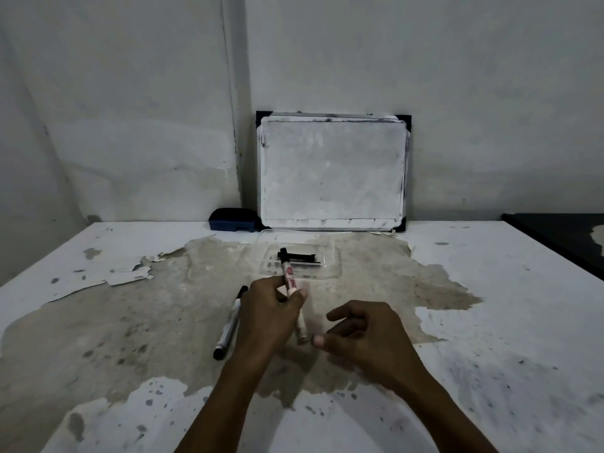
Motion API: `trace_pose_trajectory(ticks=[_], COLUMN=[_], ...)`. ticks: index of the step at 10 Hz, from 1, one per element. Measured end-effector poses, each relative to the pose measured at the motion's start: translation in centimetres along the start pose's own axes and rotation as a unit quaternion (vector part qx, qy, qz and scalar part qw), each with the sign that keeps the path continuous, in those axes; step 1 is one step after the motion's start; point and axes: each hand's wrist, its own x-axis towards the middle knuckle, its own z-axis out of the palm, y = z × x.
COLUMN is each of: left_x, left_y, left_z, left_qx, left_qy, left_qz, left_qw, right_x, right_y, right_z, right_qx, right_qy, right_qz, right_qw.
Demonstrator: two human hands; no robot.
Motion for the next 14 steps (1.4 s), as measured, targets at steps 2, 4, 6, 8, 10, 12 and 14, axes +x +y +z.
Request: trace_pose_trajectory(ticks=[2,4,6,8,10,12,14], left_x=[0.9,1.2,0.5,1.0,0.8,0.6,0.7], left_y=[-1.3,-1.5,-2.1,-2.7,-2.5,-2.6,-1.4], left_z=[-1.5,-1.3,-1.6,-2.0,-1.9,-2.0,-3.1], left_qx=[0.404,0.459,0.443,0.357,0.336,0.332,0.35], left_qy=[-0.077,-0.087,-0.005,0.012,0.011,0.0,-0.003], left_qz=[0.024,0.011,-0.041,-0.078,-0.058,-0.055,-0.071], left_qw=[0.911,0.884,0.896,0.931,0.94,0.942,0.934], right_x=[-0.2,-0.3,-0.2,0.0,0.2,0.3,0.3], right_y=[1.4,1.9,2.0,1.9,1.8,1.8,0.7], right_z=[-0.6,-0.6,-0.6,-0.1,0.1,-0.2,-1.4], right_qx=[-0.048,-0.078,-0.098,-0.103,-0.113,-0.112,-0.096], right_qy=[0.017,0.028,0.021,0.013,0.007,0.014,0.045], right_qz=[-0.007,-0.022,-0.024,-0.024,-0.029,-0.036,-0.039], right_qw=[0.999,0.996,0.995,0.994,0.993,0.993,0.994])
